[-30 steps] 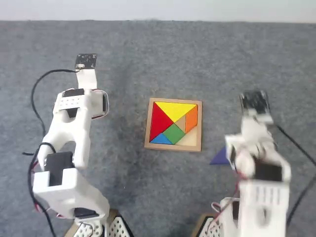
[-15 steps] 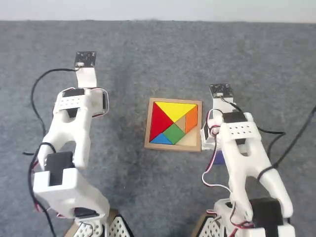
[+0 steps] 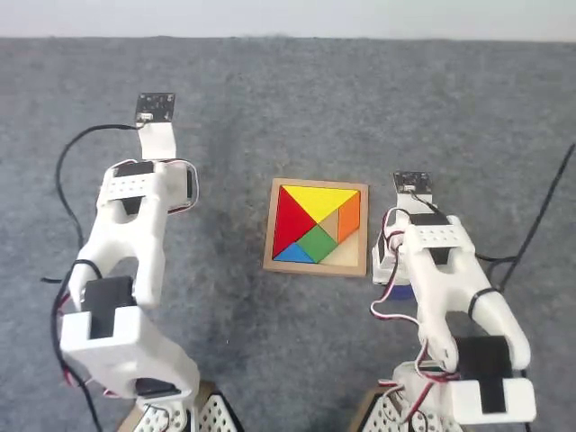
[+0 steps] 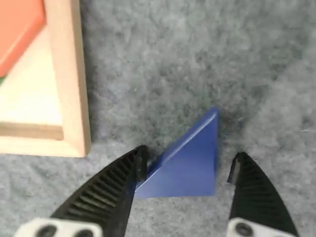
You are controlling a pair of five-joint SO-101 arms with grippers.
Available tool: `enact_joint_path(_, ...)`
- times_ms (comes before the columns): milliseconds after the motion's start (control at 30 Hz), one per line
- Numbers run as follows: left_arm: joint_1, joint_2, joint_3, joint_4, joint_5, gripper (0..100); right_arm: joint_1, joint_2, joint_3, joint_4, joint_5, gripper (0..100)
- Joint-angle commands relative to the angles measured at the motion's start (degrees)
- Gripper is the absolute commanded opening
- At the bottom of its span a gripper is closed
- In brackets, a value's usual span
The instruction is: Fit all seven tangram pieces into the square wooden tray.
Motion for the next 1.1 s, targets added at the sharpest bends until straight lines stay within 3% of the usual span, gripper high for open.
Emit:
enact_joint_path(0,0.35,-0.26,-1.19,-1.32,0.35,2,0.92,0.04,-1.85,-0.84,-0.62,25.8)
enact_joint_path(233,0.18,-0.35,-1.19,-1.23,0.35,2,0.92,1.80,-2.11,0.22,-0.62,11.4)
enact_joint_path(533,0.18,-0.35,-1.19,-1.23,0.35,2,1.10,1.89,-5.19,0.84,0.18,13.2)
enact_joint_path(733,0.26,-0.35,-1.19,-1.23,0.35,2,1.98,2.24,-8.88,1.01,6.86,13.0)
enact_joint_path(833,0.26,-0.35,-1.19,-1.23,0.26,2,1.63,0.84,-9.93,7.16,7.12,13.0)
enact_joint_path(1067,0.26,-0.35,-1.19,-1.23,0.26,2,-0.48,-17.01,-3.08,14.37,7.38,13.5)
